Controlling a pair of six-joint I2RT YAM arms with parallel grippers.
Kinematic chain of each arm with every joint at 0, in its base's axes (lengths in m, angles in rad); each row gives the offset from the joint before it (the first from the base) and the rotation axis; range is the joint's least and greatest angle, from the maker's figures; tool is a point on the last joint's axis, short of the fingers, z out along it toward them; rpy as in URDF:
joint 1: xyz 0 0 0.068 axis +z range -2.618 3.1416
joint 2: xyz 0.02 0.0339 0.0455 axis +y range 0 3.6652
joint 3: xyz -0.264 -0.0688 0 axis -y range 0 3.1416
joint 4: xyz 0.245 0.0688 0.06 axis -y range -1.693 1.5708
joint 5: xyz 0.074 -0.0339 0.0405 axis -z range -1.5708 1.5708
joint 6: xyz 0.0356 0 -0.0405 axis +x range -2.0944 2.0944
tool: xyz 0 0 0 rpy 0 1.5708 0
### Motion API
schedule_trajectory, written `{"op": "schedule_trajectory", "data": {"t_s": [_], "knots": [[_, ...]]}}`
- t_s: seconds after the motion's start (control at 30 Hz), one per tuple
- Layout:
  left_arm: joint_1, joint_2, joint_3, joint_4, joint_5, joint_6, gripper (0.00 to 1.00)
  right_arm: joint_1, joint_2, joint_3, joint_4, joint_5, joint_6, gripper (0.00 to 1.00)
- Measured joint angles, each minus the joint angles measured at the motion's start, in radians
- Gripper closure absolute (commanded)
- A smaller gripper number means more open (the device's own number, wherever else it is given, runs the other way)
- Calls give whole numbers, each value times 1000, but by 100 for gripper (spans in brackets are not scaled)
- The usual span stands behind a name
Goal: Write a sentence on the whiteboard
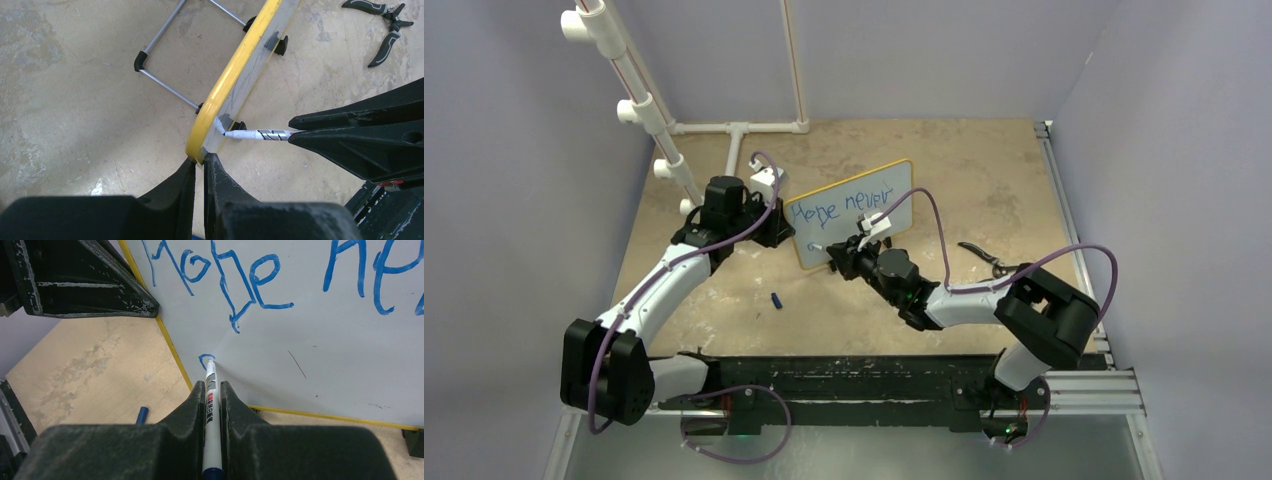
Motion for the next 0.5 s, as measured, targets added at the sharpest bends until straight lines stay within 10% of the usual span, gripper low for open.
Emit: {"op": "schedule_trajectory", "data": {"t_s": [0.5], "knots": [[-1, 0, 0, 0, 2, 0, 100, 17, 2, -4, -4, 29, 0, 100]]}}
